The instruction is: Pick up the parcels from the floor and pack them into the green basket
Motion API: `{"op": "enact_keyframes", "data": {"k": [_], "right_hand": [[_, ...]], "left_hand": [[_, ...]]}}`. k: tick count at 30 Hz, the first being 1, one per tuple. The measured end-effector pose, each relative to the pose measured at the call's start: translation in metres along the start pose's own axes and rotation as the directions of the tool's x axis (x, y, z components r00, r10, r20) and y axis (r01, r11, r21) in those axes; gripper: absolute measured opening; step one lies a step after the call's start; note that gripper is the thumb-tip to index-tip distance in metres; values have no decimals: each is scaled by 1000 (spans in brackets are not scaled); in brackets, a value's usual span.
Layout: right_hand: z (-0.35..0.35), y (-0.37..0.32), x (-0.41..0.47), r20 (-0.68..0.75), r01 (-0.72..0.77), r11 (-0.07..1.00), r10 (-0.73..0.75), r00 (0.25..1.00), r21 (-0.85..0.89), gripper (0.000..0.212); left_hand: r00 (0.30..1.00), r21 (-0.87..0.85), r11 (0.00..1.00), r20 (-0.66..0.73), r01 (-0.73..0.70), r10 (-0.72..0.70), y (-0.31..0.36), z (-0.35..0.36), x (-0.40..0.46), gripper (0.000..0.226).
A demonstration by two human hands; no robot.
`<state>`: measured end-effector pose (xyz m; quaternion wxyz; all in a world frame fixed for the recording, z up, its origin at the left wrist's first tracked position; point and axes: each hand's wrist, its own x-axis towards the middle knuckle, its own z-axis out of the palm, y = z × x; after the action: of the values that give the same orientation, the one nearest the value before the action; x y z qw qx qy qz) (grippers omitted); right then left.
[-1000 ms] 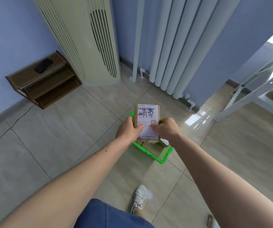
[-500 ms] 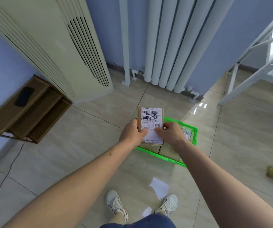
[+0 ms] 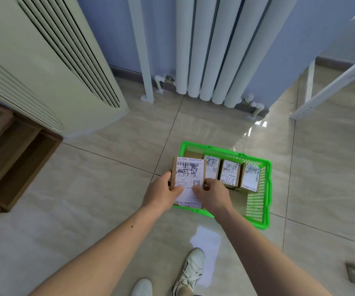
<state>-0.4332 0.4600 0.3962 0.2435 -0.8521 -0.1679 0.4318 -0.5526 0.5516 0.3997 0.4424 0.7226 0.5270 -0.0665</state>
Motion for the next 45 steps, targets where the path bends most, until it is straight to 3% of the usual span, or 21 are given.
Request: {"op": "enact_keyframes", "data": {"k": [8,12,14,23,29,36,42,45], "right_hand": [[89,92,116,-55,-31,999,32,998,27,27],[123,131,166,-61,-47,998,49,997,31,28],[134,148,187,-44,-62,998,63,997,17,29],[159,176,242,3,-81,995,82,997,-50,34],[165,179,246,-9,-109,993,109,994,-50,40],[176,188,249,-38,-96,994,94,995,-57,32],[179,198,256,-36,-129,989,127,991,-71,29],[183,201,259,-48,-148,986,144,988,-78,29]], "left_hand": [[996,153,985,35,-82,77,-86,97,117,37],[986,189,971,99,-149,132,-118,132,162,91],[975,284,939,158,-196,156,-130,149,180,103],[956,637,715,236,-289,176,-138,200,222,94],[955,661,697,265,-280,132,-137,206,227,100],[974,818,533,215,-217,66,-137,218,235,99],[964,858,443,202,-259,171,-143,231,237,92],[970,879,414,189,-237,153,-148,243,249,83]]}}
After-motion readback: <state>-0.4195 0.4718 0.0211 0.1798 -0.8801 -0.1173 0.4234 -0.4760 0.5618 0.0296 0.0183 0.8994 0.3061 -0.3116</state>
